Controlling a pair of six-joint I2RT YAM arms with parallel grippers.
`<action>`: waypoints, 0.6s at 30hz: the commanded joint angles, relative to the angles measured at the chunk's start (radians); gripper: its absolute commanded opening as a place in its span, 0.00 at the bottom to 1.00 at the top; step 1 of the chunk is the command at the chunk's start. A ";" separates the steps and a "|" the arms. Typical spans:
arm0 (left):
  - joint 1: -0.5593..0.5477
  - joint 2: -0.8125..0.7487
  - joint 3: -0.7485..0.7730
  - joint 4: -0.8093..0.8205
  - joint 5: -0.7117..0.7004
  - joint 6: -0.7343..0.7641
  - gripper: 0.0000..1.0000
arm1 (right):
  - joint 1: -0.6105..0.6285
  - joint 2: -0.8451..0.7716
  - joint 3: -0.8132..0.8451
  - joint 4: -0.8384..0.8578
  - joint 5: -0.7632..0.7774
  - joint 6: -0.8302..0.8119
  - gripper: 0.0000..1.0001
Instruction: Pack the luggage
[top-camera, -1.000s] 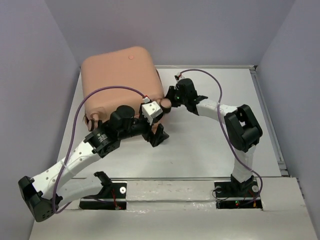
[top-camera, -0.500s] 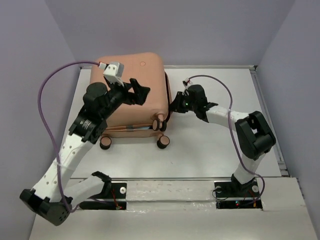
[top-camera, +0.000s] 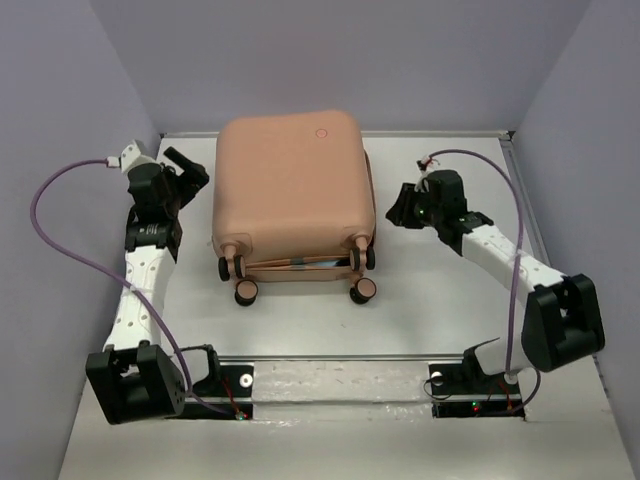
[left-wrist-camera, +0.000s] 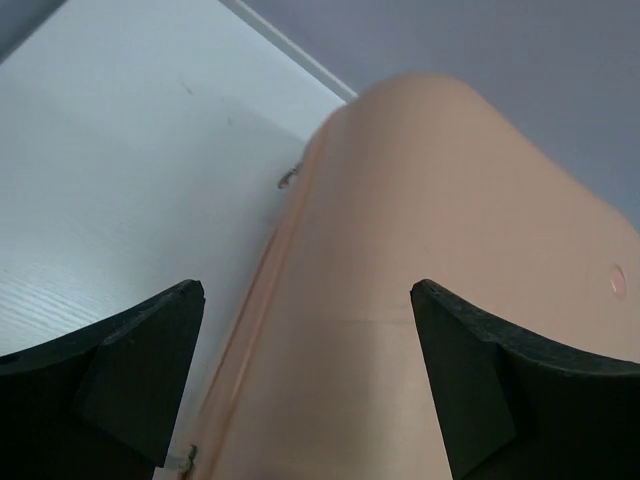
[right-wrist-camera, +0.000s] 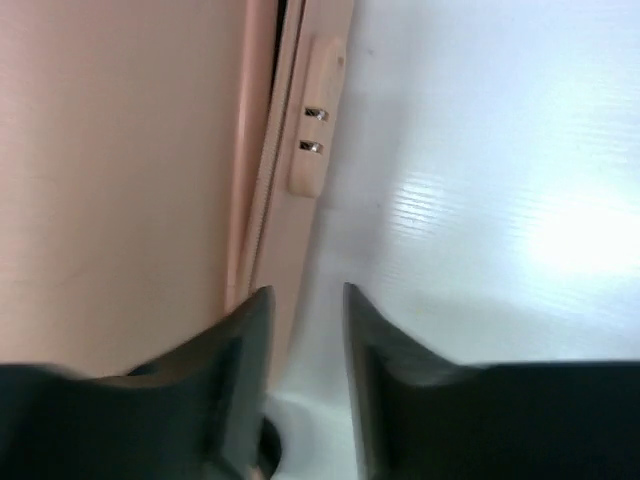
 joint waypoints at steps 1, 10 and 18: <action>0.100 -0.032 -0.150 0.154 -0.032 -0.140 0.94 | -0.036 -0.142 -0.005 -0.005 0.062 0.002 0.21; 0.131 0.122 -0.400 0.373 0.025 -0.280 0.74 | -0.036 0.109 0.120 0.015 0.071 0.033 0.07; -0.016 0.160 -0.445 0.407 -0.001 -0.261 0.69 | 0.027 0.355 0.332 0.014 -0.051 0.007 0.07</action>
